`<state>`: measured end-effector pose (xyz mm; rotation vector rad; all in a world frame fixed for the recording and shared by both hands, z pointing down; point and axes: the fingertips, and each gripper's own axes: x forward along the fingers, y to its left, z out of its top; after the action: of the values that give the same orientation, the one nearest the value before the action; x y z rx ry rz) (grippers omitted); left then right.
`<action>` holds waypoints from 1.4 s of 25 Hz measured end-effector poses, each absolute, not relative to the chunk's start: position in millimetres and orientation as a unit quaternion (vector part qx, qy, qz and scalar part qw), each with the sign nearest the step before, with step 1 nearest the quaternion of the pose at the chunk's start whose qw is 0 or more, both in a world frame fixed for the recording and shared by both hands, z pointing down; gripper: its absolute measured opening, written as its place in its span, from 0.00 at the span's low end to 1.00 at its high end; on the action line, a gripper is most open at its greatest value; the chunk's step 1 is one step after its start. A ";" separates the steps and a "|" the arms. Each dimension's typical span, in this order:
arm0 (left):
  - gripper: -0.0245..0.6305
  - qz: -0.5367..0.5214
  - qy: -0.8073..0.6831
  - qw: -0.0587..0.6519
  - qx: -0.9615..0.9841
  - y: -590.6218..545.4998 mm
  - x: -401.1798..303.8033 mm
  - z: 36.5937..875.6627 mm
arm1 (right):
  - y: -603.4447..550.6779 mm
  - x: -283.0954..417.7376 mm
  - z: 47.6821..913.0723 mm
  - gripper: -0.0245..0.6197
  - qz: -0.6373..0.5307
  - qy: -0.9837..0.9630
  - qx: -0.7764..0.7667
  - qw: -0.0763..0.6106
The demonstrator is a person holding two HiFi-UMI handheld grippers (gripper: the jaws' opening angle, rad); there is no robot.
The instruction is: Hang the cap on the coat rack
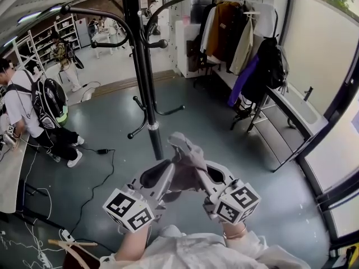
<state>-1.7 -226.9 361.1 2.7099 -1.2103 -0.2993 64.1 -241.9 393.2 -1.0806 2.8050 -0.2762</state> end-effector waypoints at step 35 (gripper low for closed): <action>0.10 -0.095 -0.339 0.074 0.933 -306.1 -44.1 343.6 | -309.5 15.7 341.9 0.06 -0.027 0.913 -0.398 0.081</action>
<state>-44.1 -306.1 343.6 2.8006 -1.0168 -0.2863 15.7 -309.5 341.9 -1.1897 2.7300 -0.0811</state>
